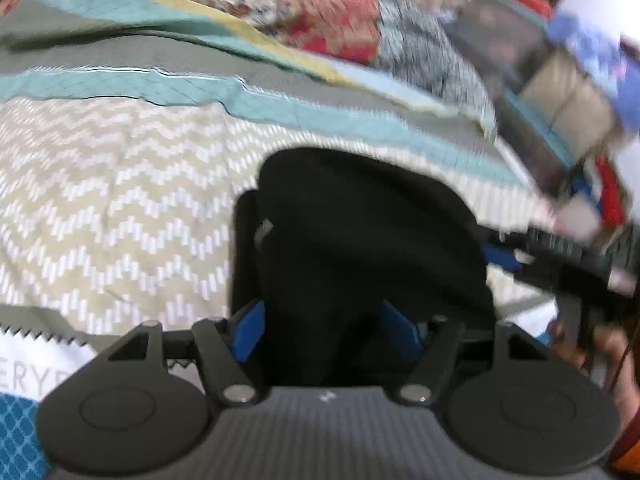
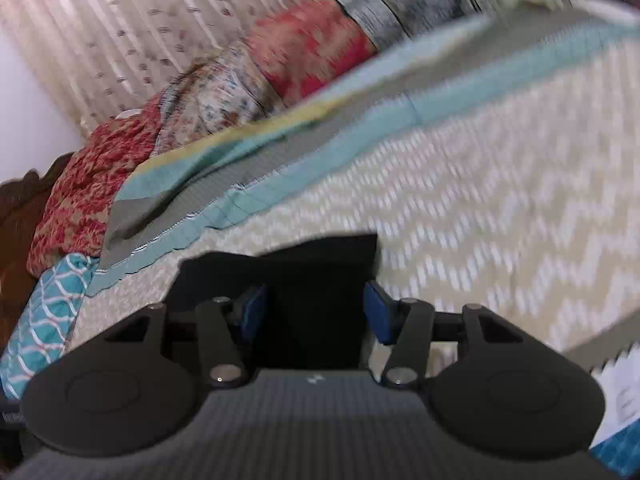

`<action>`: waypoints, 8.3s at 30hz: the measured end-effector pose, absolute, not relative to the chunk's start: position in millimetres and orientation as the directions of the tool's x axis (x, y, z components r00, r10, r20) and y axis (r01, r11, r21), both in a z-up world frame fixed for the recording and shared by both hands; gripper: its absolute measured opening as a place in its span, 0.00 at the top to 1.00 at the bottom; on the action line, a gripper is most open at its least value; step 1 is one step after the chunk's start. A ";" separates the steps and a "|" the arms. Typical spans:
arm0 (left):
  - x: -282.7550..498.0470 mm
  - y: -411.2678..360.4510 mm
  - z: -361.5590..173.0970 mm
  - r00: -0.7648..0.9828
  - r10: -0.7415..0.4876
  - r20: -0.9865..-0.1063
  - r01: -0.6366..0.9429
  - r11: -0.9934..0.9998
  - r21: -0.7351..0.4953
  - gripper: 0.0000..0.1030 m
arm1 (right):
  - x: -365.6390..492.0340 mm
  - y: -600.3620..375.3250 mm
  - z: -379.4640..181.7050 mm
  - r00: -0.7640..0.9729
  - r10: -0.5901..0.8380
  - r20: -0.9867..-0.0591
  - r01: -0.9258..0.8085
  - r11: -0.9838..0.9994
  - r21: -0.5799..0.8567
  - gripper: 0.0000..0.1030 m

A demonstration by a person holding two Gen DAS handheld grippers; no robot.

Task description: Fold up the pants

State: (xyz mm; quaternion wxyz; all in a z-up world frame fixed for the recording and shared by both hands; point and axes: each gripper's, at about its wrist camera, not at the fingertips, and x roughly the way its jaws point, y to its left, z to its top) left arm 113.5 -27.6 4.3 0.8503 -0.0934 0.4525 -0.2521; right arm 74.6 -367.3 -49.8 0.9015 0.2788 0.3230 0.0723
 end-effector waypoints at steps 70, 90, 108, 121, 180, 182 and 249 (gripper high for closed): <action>180.0 -17.2 33.5 0.520 -0.695 -0.496 0.329 0.699 -0.635 0.56 | 82.2 -303.7 -2.7 0.731 0.517 -0.446 -0.280 0.823 0.495 0.48; 343.6 -81.1 -31.4 0.651 -0.359 -0.669 0.159 0.926 -0.342 0.33 | 288.6 -322.8 -65.8 0.788 0.332 -0.519 -0.172 0.927 0.332 0.19; 114.6 -75.4 14.4 0.613 -0.110 -0.783 0.069 0.994 -0.086 0.00 | 25.4 -296.7 -37.5 0.810 0.125 -0.573 0.074 0.947 0.312 0.15; 24.4 -71.1 40.1 0.663 -0.046 -0.747 0.058 0.998 -0.010 0.00 | -36.8 -262.7 -25.0 0.768 0.194 -0.610 0.023 0.944 0.330 0.12; 15.3 -46.3 9.4 0.572 0.123 -0.811 -0.008 0.990 0.144 0.00 | -44.3 -263.7 -51.1 0.703 0.188 -0.686 0.146 0.906 0.398 0.11; 13.6 -47.7 9.4 0.569 0.118 -0.814 -0.004 0.990 0.141 0.00 | -44.3 -263.6 -50.7 0.704 0.188 -0.685 0.146 0.906 0.398 0.11; 5.4 -50.8 10.0 0.533 0.101 -0.840 0.013 0.992 0.127 0.00 | -45.6 -265.1 -54.9 0.689 0.194 -0.698 0.170 0.893 0.416 0.11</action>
